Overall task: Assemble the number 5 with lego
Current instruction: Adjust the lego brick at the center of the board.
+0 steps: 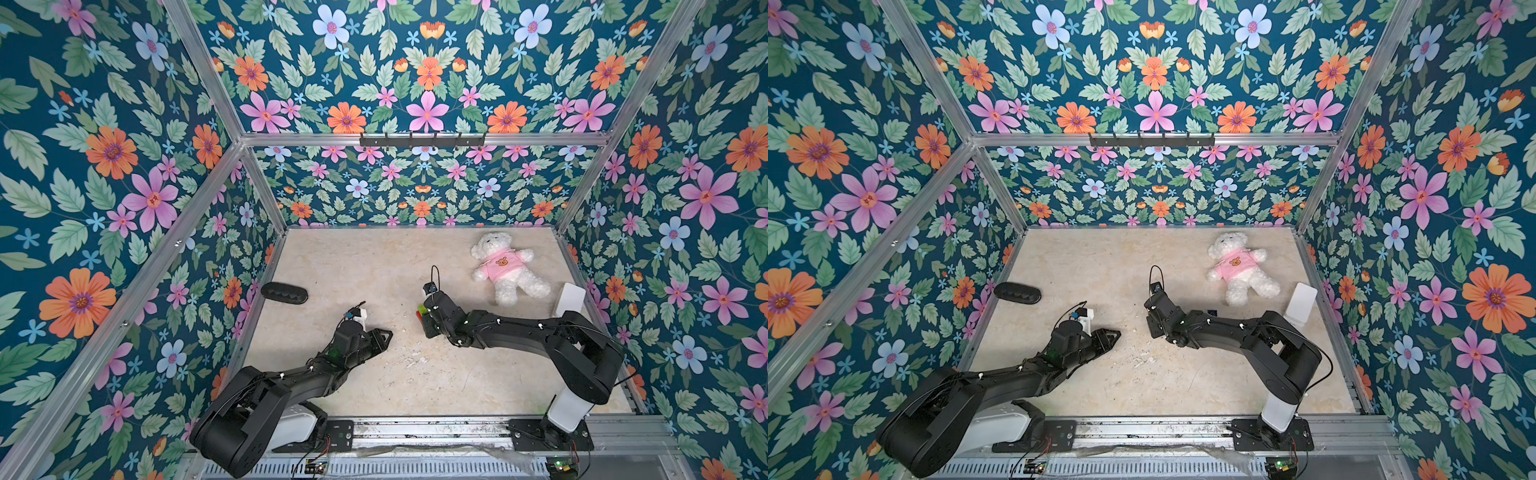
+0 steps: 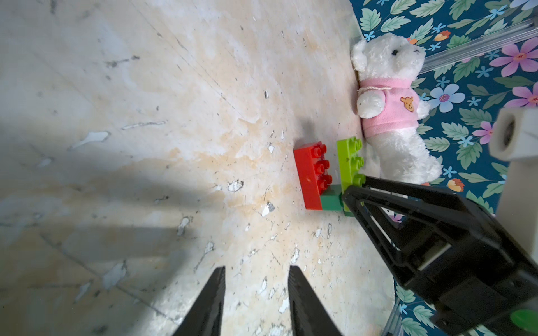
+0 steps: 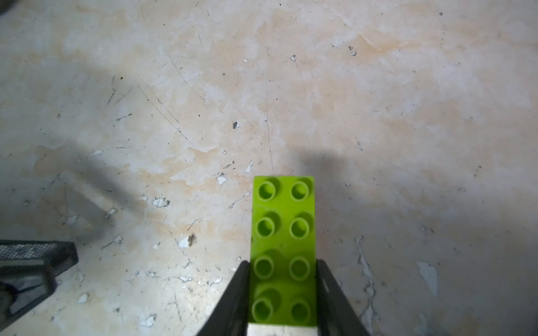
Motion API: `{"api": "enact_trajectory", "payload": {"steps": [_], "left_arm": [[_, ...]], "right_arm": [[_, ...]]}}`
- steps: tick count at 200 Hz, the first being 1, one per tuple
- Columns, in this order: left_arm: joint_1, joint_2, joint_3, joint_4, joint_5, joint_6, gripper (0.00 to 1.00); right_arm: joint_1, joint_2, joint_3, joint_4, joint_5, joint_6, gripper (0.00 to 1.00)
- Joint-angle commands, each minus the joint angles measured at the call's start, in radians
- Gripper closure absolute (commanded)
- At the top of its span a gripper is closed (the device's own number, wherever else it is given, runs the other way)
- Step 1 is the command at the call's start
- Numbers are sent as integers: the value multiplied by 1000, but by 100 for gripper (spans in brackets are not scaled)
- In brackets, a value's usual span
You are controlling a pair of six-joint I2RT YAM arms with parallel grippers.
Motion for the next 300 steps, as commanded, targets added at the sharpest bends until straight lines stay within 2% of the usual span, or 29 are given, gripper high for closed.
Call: {"api": "enact_trajectory", "payload": {"steps": [1, 58, 164, 210, 259, 300], "left_arm": [[-1, 4, 5, 14, 5, 6, 60], [0, 16, 6, 30, 11, 1, 61], [1, -9, -8, 23, 4, -4, 61], [0, -12, -10, 24, 2, -7, 61], [0, -18, -15, 27, 0, -9, 61], [-1, -27, -16, 15, -3, -4, 61]], "right_arm": [[3, 10, -6, -78, -33, -28, 74], [-4, 19, 36, -152, -101, -94, 75], [-7, 47, 16, -132, -167, -133, 76], [-9, 75, 58, -216, -151, -134, 76], [-8, 80, 25, -159, -147, -106, 77], [-7, 57, 42, -162, -116, -103, 69]]}}
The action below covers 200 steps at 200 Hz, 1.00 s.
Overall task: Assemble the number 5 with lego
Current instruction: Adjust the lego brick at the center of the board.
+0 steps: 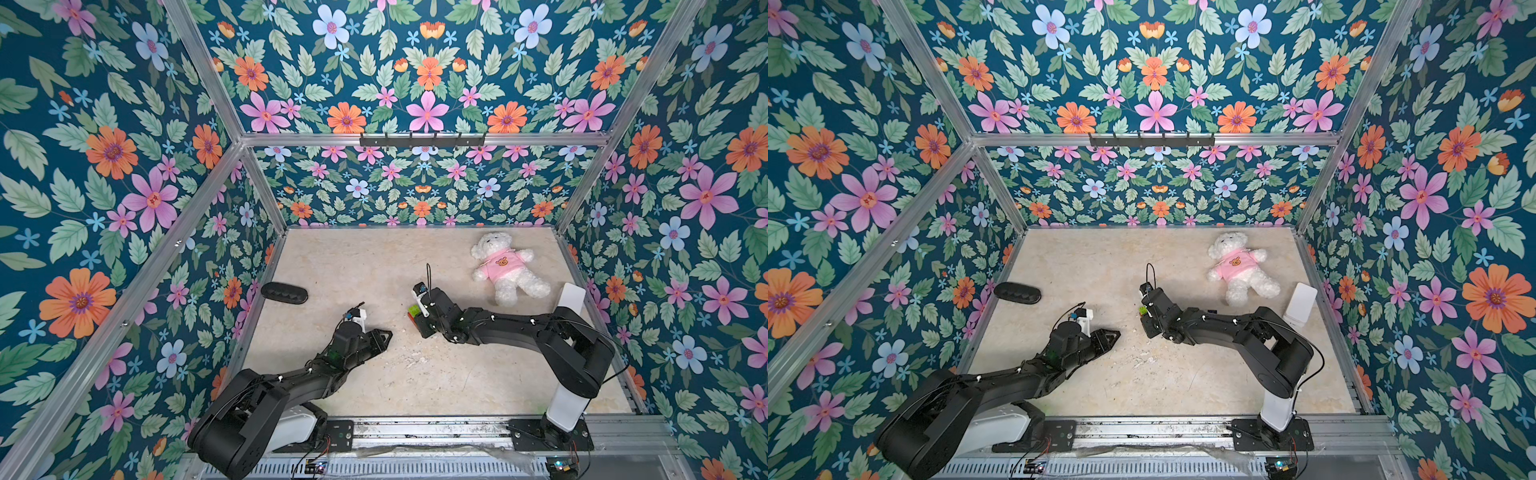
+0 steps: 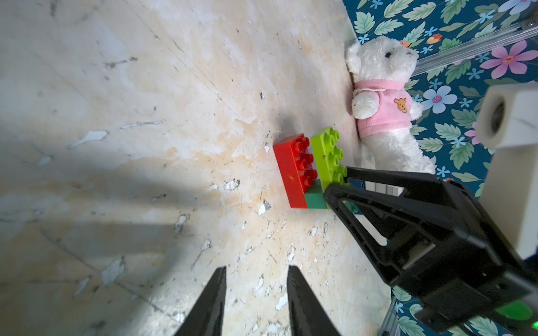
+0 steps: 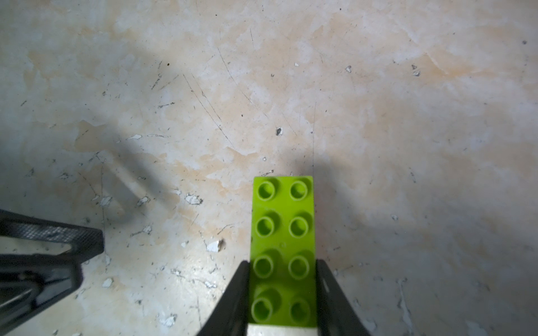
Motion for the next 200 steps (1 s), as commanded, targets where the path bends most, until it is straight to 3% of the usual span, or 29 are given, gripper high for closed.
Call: {"api": "enact_trajectory", "payload": {"steps": [1, 86, 175, 200], "left_arm": [[0, -6, -2, 4, -5, 1, 61], [0, -16, 4, -8, -4, 2, 61], [-1, -8, 42, -39, -8, 20, 60], [1, 15, 72, -45, -7, 27, 59]], "right_arm": [[1, 0, -4, -173, 3, 19, 68], [2, -50, 24, -172, 61, 28, 56], [3, -119, 35, -223, 83, 51, 54], [-2, -209, 20, -249, 107, 101, 54]]}}
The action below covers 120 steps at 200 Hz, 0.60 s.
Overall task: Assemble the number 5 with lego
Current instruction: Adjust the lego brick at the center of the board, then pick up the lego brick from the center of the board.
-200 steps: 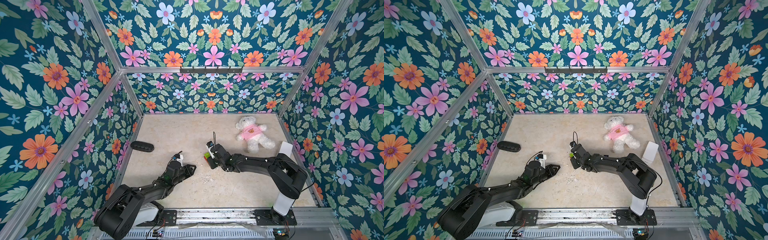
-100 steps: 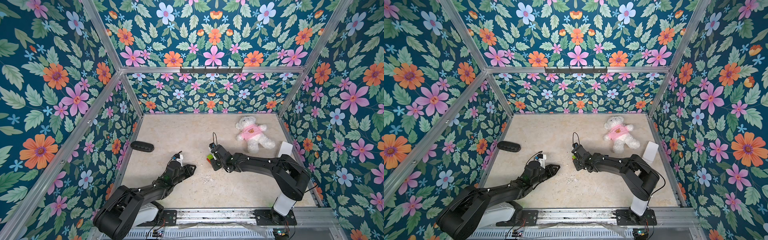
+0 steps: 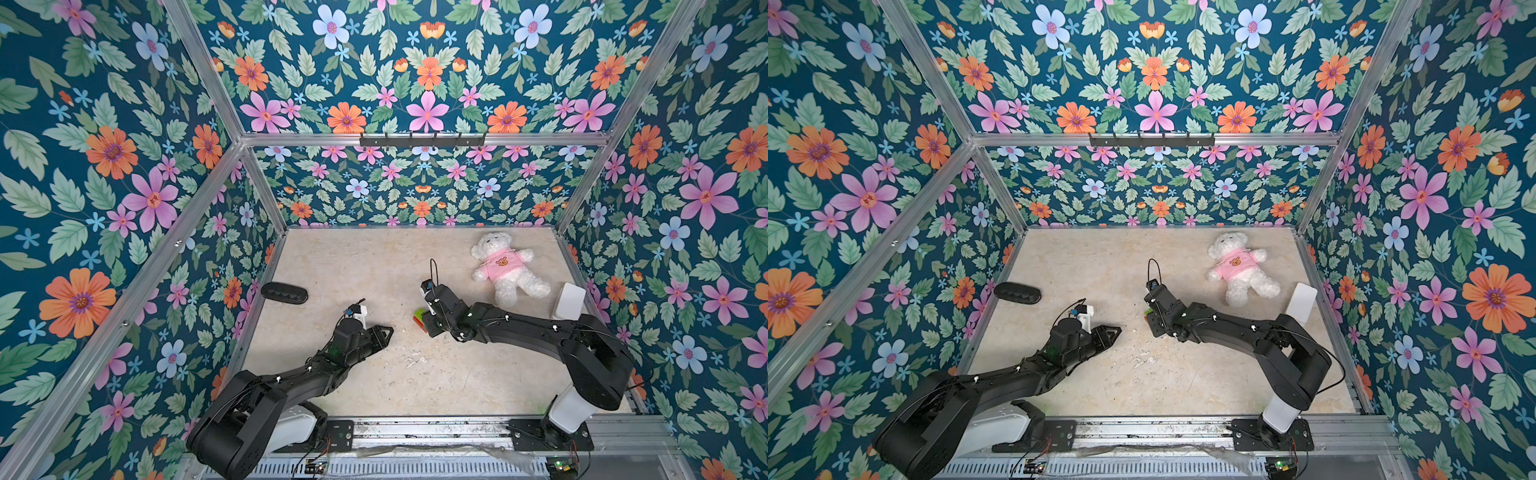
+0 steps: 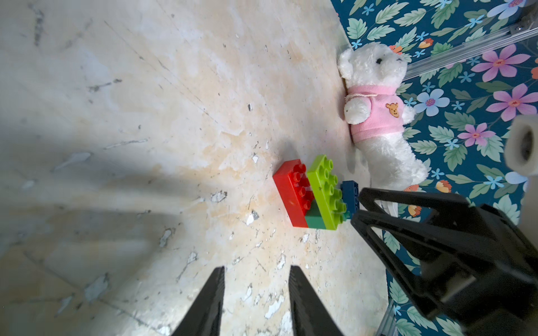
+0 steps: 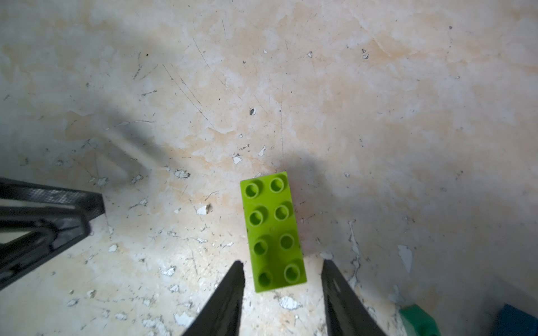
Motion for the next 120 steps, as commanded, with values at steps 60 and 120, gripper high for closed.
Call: {"api": "enact_trajectory", "payload": {"steps": [60, 120], "left_arm": [[-1, 88, 82, 2, 17, 28, 57], [-53, 144, 73, 46, 12, 0, 57]], "right_arm": [[-108, -194, -109, -158, 66, 203, 57], [-166, -150, -139, -251, 53, 147, 57]]}}
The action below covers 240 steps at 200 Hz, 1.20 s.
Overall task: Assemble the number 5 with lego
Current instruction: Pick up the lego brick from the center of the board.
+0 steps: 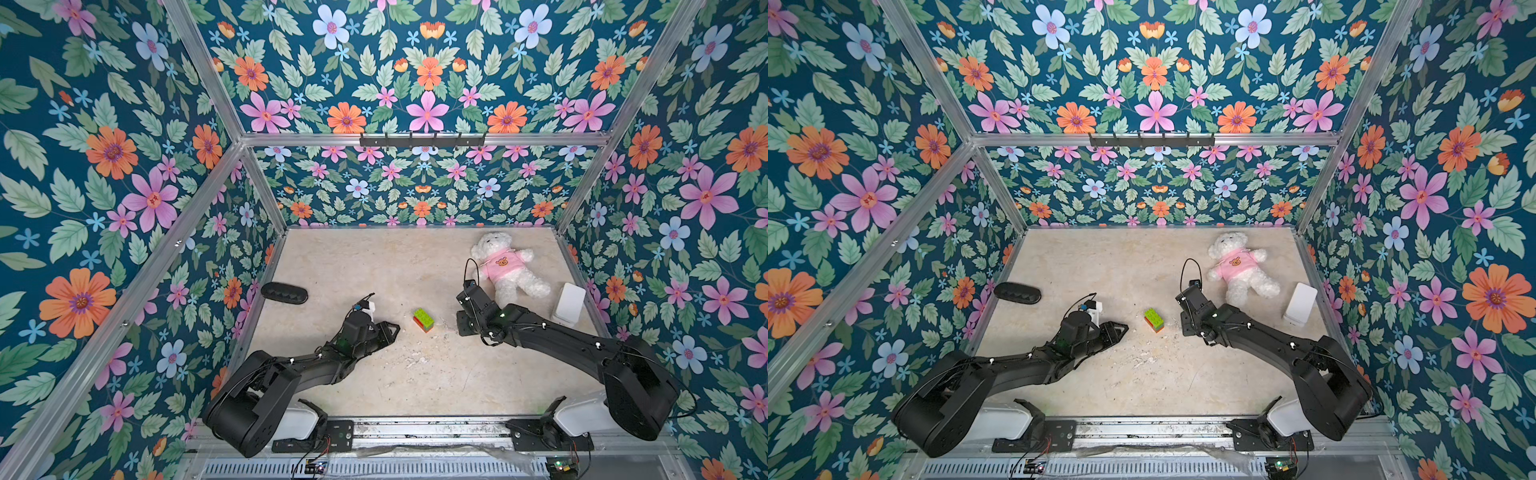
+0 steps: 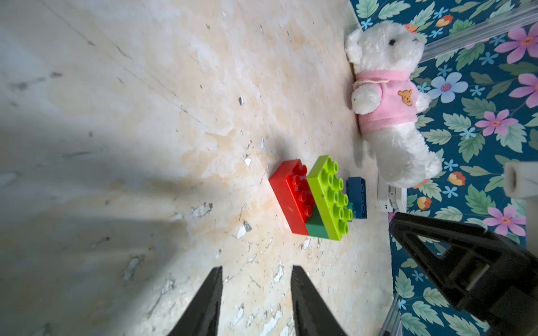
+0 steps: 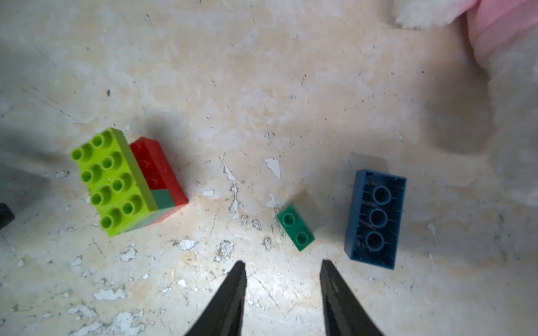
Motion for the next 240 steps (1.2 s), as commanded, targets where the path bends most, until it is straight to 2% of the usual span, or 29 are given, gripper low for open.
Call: {"api": "enact_trajectory", "payload": {"steps": [1, 22, 122, 173, 204, 215, 240], "left_arm": [[-15, 12, -5, 44, 1, -4, 58], [-25, 15, -15, 55, -2, -11, 58], [-44, -2, -47, 55, -8, -16, 58], [-49, 10, -47, 61, -11, -14, 58], [-57, 10, -43, 62, -11, -17, 58], [-60, 8, -45, 58, -14, -17, 58], [-62, 8, -49, 56, -19, -17, 58]], "right_arm": [[-13, 35, 11, -62, -6, -37, 57], [-23, 81, 31, -72, -11, -73, 62], [-36, 234, 121, -50, -41, -125, 66], [-36, 257, 125, -60, -31, -134, 66], [-36, 251, 123, -56, -37, -133, 74], [-37, 250, 124, -56, -37, -134, 81], [-36, 250, 118, -53, -45, -135, 89]]}}
